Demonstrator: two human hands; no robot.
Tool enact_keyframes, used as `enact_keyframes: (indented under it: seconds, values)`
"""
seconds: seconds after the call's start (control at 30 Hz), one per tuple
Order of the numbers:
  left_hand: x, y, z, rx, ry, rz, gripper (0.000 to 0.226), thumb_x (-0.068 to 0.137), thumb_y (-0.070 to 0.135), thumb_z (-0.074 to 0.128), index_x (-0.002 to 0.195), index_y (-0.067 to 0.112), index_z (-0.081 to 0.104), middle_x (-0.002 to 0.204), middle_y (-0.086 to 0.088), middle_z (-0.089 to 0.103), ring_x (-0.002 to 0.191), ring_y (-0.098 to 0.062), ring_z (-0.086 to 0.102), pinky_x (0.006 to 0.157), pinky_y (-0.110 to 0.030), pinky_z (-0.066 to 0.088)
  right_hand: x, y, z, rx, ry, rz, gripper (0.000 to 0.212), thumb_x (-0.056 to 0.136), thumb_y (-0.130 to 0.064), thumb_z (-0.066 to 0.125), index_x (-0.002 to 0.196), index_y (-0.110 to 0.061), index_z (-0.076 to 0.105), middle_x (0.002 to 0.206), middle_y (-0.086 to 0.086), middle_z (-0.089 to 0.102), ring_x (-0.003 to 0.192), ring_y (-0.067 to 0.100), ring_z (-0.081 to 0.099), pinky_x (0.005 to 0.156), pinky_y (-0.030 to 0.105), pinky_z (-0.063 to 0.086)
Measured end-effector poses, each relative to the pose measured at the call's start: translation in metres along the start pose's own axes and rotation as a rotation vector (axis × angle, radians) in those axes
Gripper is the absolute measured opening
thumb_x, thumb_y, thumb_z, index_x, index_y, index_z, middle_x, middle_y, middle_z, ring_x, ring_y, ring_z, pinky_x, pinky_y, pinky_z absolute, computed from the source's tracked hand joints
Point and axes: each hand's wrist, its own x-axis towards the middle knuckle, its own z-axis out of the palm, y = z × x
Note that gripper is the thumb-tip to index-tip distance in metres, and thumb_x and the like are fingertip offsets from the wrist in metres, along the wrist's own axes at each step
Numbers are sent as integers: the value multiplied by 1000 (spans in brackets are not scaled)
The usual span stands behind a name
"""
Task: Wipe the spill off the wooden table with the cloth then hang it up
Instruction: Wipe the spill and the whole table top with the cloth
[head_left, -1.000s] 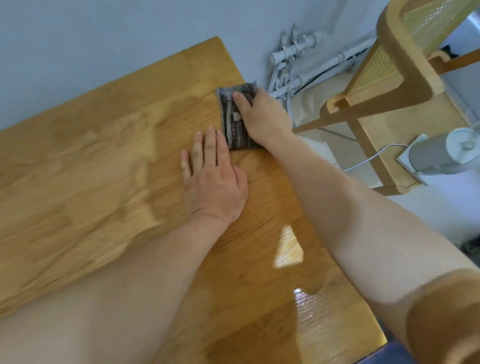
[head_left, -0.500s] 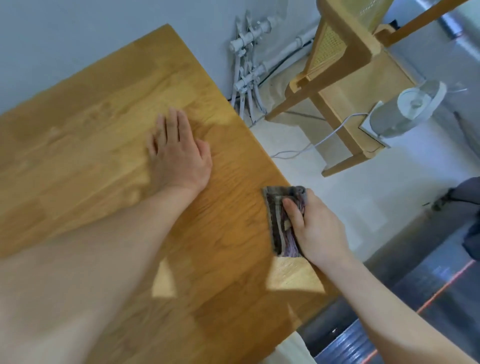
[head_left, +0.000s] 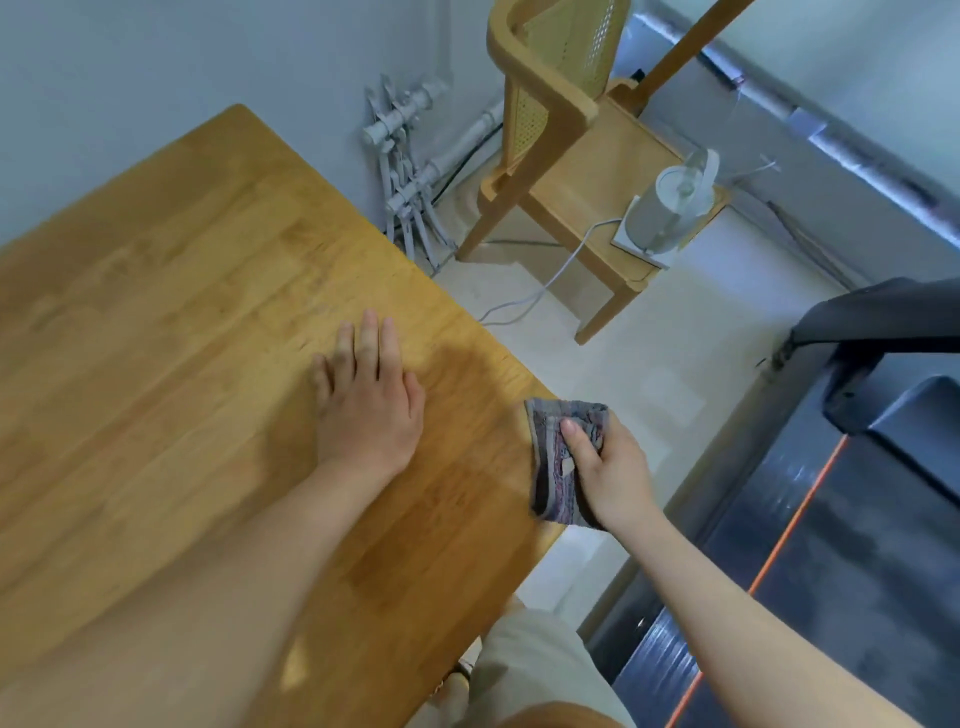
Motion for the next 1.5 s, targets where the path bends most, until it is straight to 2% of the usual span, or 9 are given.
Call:
enact_keyframes:
  seconds: [0.17,0.3,0.5,0.67,0.8,0.9,1.07,1.23,1.5]
  values:
    - [-35,9,7,62,-65,84,62,98,43,11,151,16,-7,160,-3,-11,146,-23,-11,118,-47,-2,-19,-3,35,416,296,282,40,97,-43,49,126,-16,43,120,9,58,109,26,56,97,45,46]
    - [-58,8,10,68,-64,157,60,99,38,17,152,12,7,160,-6,4,147,-26,2,117,-50,9,-46,-19,58,572,385,486,47,101,-39,42,140,-14,34,132,11,54,118,30,54,102,44,44]
    - [-108,7,15,79,-105,258,61,94,38,30,145,5,33,152,-11,32,140,-32,31,106,-55,32,-94,-25,85,454,334,402,40,101,-31,44,132,-6,38,122,16,56,111,34,55,92,42,47]
    - [-115,-1,8,99,-177,276,61,100,45,19,152,20,-3,160,1,-8,147,-20,-7,117,-44,5,-68,-26,54,424,315,362,31,100,-29,45,120,-6,39,118,16,56,108,35,56,87,37,44]
    - [-114,1,3,136,-235,264,62,99,46,13,149,24,-16,157,4,-22,144,-18,-19,118,-43,0,-37,-33,42,541,414,551,47,100,-44,43,129,-7,42,111,12,61,99,32,59,80,35,45]
    - [-112,-2,1,172,-282,254,62,98,48,9,146,26,-24,154,6,-31,142,-16,-25,117,-45,-3,-32,-28,41,666,425,579,37,97,-46,48,115,-14,52,94,1,62,83,20,59,69,30,43]
    - [-110,-3,-4,205,-294,279,63,98,50,9,147,26,-22,155,6,-29,142,-16,-25,116,-47,-5,-31,-21,41,763,425,571,33,95,-49,52,109,-19,57,91,-5,65,87,15,64,83,38,52]
    - [-127,-21,1,175,-268,365,69,85,56,-11,147,29,-22,154,6,-29,140,-14,-28,115,-41,-13,-64,-21,65,705,413,566,50,98,-52,43,132,-16,49,106,-3,63,105,21,59,87,30,45]
    - [-217,-111,18,159,-171,475,58,99,46,16,153,26,6,160,5,5,147,-15,2,115,-41,2,-172,-38,155,587,463,559,60,99,-54,36,142,-12,40,125,12,61,115,31,58,96,42,48]
